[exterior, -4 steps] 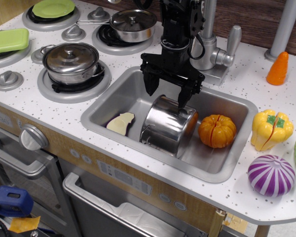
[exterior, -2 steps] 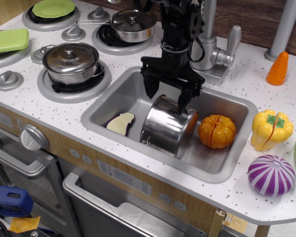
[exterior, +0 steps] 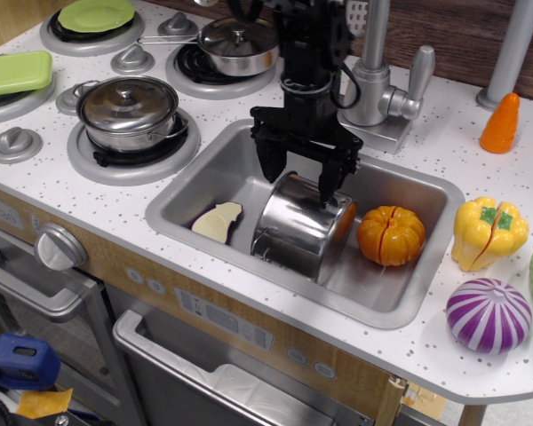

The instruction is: Flip pot upright in sink

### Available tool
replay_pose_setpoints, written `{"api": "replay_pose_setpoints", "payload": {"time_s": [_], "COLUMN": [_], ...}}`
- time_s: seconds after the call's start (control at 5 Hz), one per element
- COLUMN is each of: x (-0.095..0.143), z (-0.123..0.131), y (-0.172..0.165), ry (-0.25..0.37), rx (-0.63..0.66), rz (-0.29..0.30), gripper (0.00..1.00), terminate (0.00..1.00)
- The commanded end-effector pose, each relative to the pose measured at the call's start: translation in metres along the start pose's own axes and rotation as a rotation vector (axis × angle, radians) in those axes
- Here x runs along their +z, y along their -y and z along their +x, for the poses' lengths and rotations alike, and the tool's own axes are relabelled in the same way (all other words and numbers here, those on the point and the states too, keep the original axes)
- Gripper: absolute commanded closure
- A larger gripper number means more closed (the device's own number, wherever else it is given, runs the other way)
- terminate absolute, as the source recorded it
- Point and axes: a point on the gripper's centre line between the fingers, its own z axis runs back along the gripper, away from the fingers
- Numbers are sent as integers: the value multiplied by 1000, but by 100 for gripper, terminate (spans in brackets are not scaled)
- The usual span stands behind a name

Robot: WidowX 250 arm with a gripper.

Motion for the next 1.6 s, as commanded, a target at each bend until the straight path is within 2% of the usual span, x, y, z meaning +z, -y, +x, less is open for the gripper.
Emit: {"api": "replay_pose_setpoints", "payload": {"time_s": [0.0, 0.2, 0.6, 0.8, 1.4], "x": [20, 17, 9, 7, 3], "z": [6, 4, -1, -2, -5], "y": [-14, -15, -6, 2, 10], "ry": [76, 110, 181, 183, 210], "rx": [26, 49, 109, 124, 173], "rz": [-163, -246, -455, -542, -732], "gripper": [0, 0, 0, 0, 0], "terminate": [0, 0, 0, 0, 0]}}
